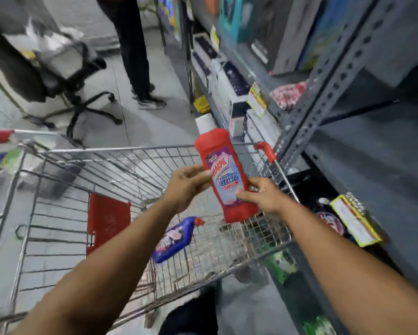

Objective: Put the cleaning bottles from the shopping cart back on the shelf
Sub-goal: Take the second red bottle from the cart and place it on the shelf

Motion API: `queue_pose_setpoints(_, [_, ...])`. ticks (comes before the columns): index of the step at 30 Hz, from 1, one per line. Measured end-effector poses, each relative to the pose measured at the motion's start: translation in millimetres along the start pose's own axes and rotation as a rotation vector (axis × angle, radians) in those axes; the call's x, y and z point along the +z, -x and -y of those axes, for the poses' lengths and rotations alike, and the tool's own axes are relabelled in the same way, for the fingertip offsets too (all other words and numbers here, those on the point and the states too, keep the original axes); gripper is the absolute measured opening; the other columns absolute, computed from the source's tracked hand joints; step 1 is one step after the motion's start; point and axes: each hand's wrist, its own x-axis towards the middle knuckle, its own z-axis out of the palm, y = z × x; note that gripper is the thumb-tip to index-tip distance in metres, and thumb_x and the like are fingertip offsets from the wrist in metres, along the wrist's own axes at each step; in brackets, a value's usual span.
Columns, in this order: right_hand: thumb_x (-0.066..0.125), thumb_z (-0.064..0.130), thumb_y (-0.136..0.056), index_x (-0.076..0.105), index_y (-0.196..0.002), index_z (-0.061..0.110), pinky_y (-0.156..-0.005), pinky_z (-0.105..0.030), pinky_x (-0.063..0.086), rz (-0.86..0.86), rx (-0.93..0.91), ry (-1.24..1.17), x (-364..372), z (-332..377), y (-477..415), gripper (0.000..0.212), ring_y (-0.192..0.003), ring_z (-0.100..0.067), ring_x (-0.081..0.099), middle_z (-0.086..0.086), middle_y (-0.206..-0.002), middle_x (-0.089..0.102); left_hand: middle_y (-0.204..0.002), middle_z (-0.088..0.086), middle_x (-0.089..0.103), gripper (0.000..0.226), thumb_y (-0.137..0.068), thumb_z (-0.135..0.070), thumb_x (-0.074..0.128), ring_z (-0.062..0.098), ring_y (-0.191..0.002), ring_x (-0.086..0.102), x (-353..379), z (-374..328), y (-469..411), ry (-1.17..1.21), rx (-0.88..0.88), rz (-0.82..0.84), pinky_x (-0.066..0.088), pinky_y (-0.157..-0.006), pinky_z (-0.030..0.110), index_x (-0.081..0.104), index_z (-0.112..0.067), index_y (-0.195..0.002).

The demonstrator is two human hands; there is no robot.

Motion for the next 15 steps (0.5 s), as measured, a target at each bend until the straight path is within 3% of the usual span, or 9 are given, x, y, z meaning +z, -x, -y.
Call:
queue_pose_setpoints(2, [0.072,0.006,-0.077,0.065,-0.103,0.023,-0.079,-0.035,0.058,-0.025,-0.069,-0.027,-1.7,15.4,20.9,0.032,-0.094,-0.017,0.068,-0.009,-0.109,0.07,-0.084,0.002,0.077,0.018,-0.084,-0.002,0.061,0.015,-0.077,0.07,14.6,-27.0,13.2,-0.067,0.085,0.046,0.059,-0.077,0.026,0.069,-0.005,-0.1])
queue_pose_setpoints(5, [0.072,0.007,-0.077,0.06,-0.119,0.018,-0.092,-0.048,0.053,-0.066,-0.126,-0.038,-9.7,30.4,58.1,0.045,-0.105,-0.029,0.064,-0.016,-0.119,0.066,-0.093,0.014,0.074,0.025,-0.083,-0.005,0.063,0.026,-0.089,0.067,42.6,-56.7,37.2,-0.162,0.173,0.133,0.056,-0.09,0.04,0.066,0.002,-0.107])
queue_pose_setpoints(7, [0.072,0.008,-0.078,0.057,-0.125,0.014,-0.093,-0.049,0.052,-0.118,-0.177,-0.025,-17.5,33.6,89.8,0.05,-0.107,-0.031,0.065,-0.017,-0.12,0.066,-0.089,0.008,0.076,0.027,-0.079,-0.01,0.065,0.025,-0.088,0.068,68.8,-69.8,54.1,-0.213,0.223,0.201,0.056,-0.09,0.041,0.067,-0.001,-0.104])
queue_pose_setpoints(12, [0.067,-0.003,-0.079,0.061,-0.108,0.022,-0.076,-0.02,0.056,-0.376,-0.33,-0.128,-34.8,13.7,199.3,0.039,-0.083,-0.002,0.069,-0.007,-0.108,0.068,-0.089,0.007,0.075,0.027,-0.074,-0.012,0.068,0.018,-0.083,0.066,156.0,-73.4,92.9,-0.333,0.336,0.409,0.056,-0.08,0.03,0.069,-0.003,-0.1])
queue_pose_setpoints(15, [0.066,-0.007,-0.079,0.063,-0.099,0.024,-0.077,-0.019,0.055,-0.566,-0.402,-0.198,-48.1,-16.6,270.4,0.037,-0.081,0.001,0.067,0.001,-0.101,0.072,-0.092,0.0,0.077,0.026,-0.074,-0.008,0.069,0.011,-0.082,0.068,219.6,-65.2,120.5,-0.37,0.407,0.593,0.057,-0.078,0.024,0.071,-0.008,-0.1])
